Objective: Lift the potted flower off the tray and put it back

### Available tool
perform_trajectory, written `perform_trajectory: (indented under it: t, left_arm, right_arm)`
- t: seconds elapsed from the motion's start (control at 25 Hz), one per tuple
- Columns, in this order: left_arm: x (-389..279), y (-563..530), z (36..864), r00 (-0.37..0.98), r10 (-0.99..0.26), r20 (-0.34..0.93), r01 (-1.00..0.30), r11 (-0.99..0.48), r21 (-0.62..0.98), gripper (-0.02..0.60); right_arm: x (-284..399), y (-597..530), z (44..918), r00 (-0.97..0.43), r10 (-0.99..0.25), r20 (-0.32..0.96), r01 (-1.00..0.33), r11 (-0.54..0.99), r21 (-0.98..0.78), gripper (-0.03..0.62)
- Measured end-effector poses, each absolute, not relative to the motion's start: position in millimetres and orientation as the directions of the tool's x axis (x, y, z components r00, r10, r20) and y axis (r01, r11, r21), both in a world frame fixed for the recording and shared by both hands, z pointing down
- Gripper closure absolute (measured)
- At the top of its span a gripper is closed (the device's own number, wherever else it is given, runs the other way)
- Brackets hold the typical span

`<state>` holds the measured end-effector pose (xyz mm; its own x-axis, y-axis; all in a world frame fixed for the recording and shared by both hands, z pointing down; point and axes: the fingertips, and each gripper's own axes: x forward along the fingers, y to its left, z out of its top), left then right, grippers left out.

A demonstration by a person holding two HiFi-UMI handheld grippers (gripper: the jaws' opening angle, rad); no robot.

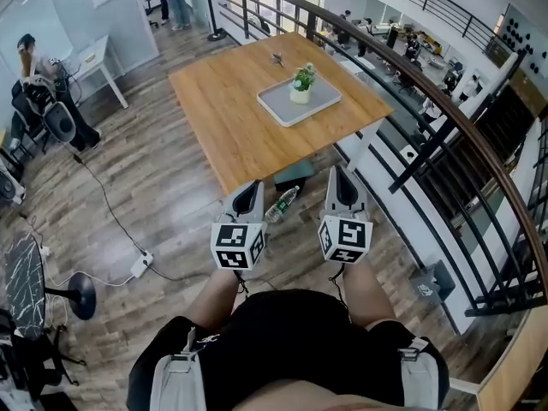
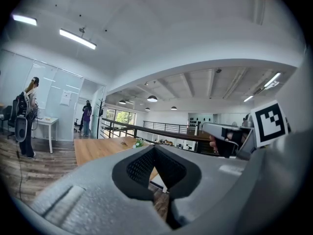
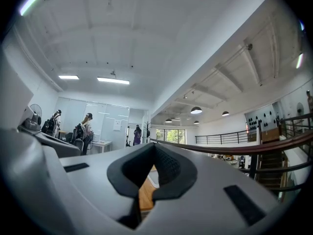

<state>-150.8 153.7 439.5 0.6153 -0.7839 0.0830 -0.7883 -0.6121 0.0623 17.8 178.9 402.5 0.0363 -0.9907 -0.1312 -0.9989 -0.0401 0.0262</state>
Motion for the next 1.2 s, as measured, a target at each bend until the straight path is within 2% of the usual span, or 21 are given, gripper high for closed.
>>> perform_trajectory:
  t: [0.32, 0.72, 1.0, 1.2]
  left_arm:
    - [-180, 131, 439, 0.614, -0.786, 0.071, -0.789, -0.611, 0.064, 0.569]
    - [-181, 83, 449, 0.565, -0.822, 0.064, -0.825, -0.562, 0.062, 0.569]
    - [-160, 2, 451, 0.501, -0.861, 0.083, -0.865, -0.498, 0.056, 0.569]
    - [-111, -66, 448, 0.486, -0.868, 0.106, -0.874, -0.483, 0.053, 0.569]
  right_arm:
    - [-2, 159, 402, 0.067, -0.989, -0.132, -0.998, -0.069, 0.009, 0.597]
    - [11, 96, 413, 0.042, -0.99, -0.136, -0.999, -0.04, -0.015, 0.597]
    - [47, 7, 414, 0.007, -0.991, -0.13, -1.0, -0.004, -0.021, 0.597]
    - [98, -66, 419, 0.001, -0.995, -0.097, -0.999, 0.003, -0.04, 0.596]
